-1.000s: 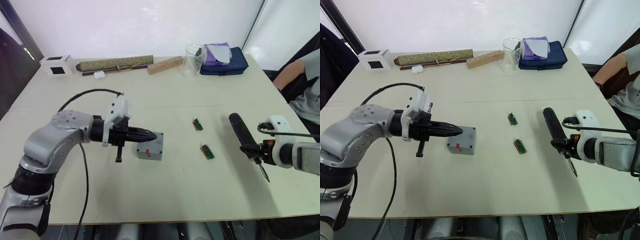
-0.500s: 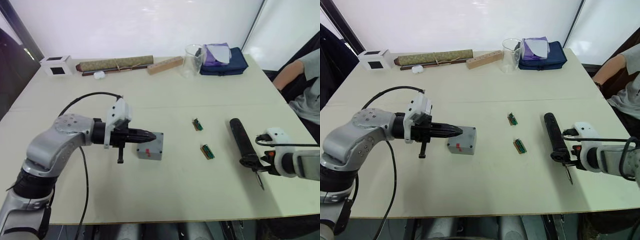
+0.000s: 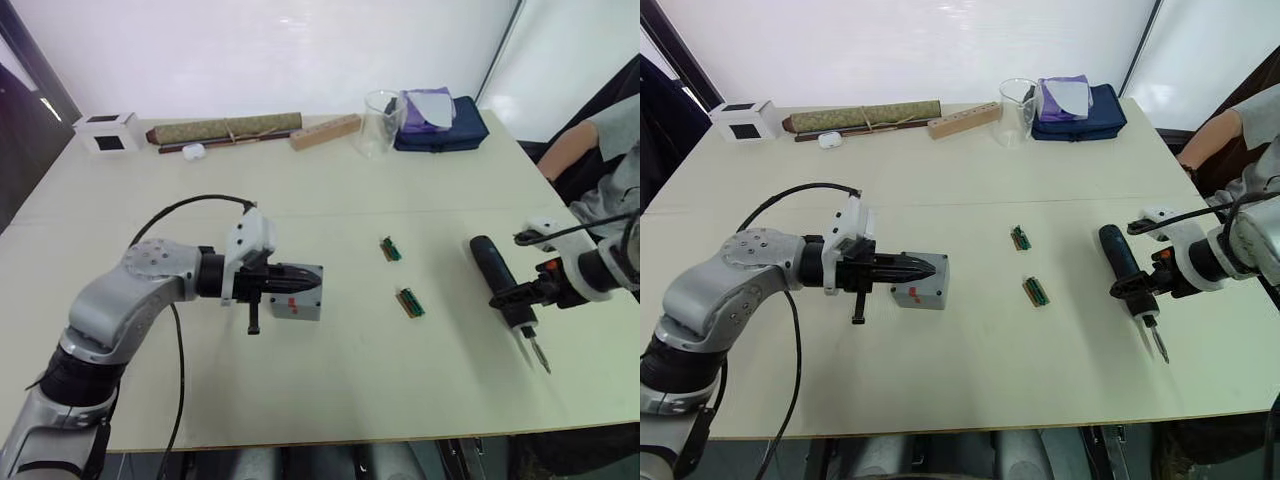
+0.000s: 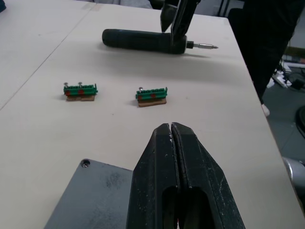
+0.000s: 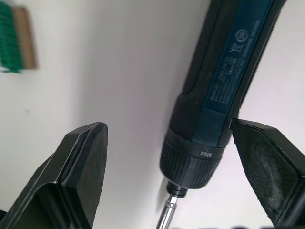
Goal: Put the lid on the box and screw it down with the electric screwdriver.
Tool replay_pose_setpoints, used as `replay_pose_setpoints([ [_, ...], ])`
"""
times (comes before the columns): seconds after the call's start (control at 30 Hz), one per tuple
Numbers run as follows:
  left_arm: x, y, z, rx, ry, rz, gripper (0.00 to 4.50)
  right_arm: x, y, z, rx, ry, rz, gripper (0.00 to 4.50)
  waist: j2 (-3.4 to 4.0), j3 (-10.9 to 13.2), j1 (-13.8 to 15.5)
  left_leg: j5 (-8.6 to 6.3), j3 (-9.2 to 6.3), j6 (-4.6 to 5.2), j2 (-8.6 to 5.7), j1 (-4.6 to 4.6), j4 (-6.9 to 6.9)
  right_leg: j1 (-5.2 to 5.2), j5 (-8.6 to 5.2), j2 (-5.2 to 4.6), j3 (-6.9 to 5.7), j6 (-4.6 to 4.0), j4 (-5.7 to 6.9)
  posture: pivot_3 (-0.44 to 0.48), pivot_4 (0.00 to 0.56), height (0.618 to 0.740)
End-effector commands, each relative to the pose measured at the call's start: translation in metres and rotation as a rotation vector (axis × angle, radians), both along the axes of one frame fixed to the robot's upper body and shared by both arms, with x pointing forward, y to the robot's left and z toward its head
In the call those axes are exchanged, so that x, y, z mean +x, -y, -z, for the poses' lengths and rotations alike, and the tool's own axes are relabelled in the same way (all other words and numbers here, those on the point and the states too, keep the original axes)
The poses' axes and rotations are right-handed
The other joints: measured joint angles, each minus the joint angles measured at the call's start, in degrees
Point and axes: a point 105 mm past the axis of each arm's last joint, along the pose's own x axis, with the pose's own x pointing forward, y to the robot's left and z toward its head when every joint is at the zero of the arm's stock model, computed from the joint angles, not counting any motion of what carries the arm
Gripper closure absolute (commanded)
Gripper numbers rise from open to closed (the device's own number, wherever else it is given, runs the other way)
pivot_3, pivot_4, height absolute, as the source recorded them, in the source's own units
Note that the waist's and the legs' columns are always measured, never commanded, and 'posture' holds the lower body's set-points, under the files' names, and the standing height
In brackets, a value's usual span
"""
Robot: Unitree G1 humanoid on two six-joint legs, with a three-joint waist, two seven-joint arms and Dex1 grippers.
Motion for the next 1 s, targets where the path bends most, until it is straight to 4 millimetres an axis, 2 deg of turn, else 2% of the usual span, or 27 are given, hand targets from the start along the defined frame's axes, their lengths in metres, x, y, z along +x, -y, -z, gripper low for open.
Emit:
replay_pose_setpoints([
  [0.03,-0.005,-0.001,-0.009,-0.017,0.042,-0.013,4.50,-0.002,0.000,0.016,0.018,-0.071,-0.038,0.10,0.00,0.0,0.2,0.00,0.00,0.00,0.00,0.00,0.00,0.00,0.00,0.00,0.00,0.00,0.00,0.000,0.150,0.740],
  [0.2,-0.008,0.001,-0.010,-0.026,0.043,-0.024,4.50,-0.001,0.005,0.031,-0.004,-0.125,-0.048,0.10,0.01,0.0,0.2,0.00,-0.04,0.00,0.00,0.00,-0.02,-0.02,0.00,0.00,-0.02,0.00,0.05,0.000,0.150,0.740],
  [0.53,-0.005,0.001,-0.010,-0.031,0.039,-0.037,4.50,-0.005,0.013,0.052,-0.034,-0.227,-0.064,0.10,-0.53,-0.3,0.4,-0.04,-0.14,0.04,-0.01,0.03,0.39,0.32,0.01,0.00,-0.13,0.00,0.04,0.000,0.150,0.740],
  [0.63,-0.006,0.003,-0.009,-0.038,0.036,-0.038,4.50,-0.003,0.007,0.057,-0.027,-0.251,-0.074,0.71,-0.72,-0.4,0.4,-0.05,-0.22,0.04,-0.01,0.12,0.41,0.49,0.01,0.00,-0.19,0.00,-0.01,0.000,0.150,0.740],
  [0.7,-0.007,0.003,-0.009,-0.039,0.035,-0.038,4.50,-0.002,0.000,0.061,-0.027,-0.267,-0.094,1.47,-0.76,-0.4,0.5,-0.05,-0.26,0.04,-0.01,0.18,0.41,0.58,0.00,-0.01,-0.24,-0.01,-0.04,0.000,0.150,0.740],
  [0.73,-0.008,0.004,-0.008,-0.039,0.035,-0.039,4.50,-0.003,-0.002,0.062,-0.029,-0.277,-0.108,1.58,-0.78,-0.4,0.5,-0.05,-0.28,0.04,-0.01,0.19,0.41,0.60,0.00,-0.01,-0.26,-0.01,-0.04,0.000,0.150,0.740],
  [0.77,-0.008,0.004,-0.008,-0.039,0.035,-0.040,4.50,-0.004,-0.003,0.064,-0.030,-0.287,-0.110,2.00,-0.79,-0.4,0.5,-0.06,-0.31,0.04,0.00,0.20,0.41,0.61,0.00,-0.01,-0.29,-0.01,-0.04,0.000,0.150,0.740],
  [0.83,-0.008,0.003,-0.008,-0.036,0.040,-0.045,4.50,-0.005,-0.004,0.066,-0.038,-0.304,-0.113,2.24,-0.81,-0.5,0.3,-0.06,-0.33,0.05,0.00,0.22,0.40,0.63,0.00,-0.01,-0.31,-0.02,-0.03,0.000,0.150,0.740],
  [1.0,-0.009,0.004,-0.008,-0.039,0.040,-0.051,4.50,-0.004,-0.002,0.065,-0.044,-0.307,-0.118,2.32,-0.83,-0.5,0.5,-0.08,-0.37,0.07,0.00,0.26,0.40,0.70,-0.01,0.00,-0.35,-0.02,-0.04,0.000,0.150,0.740],
])
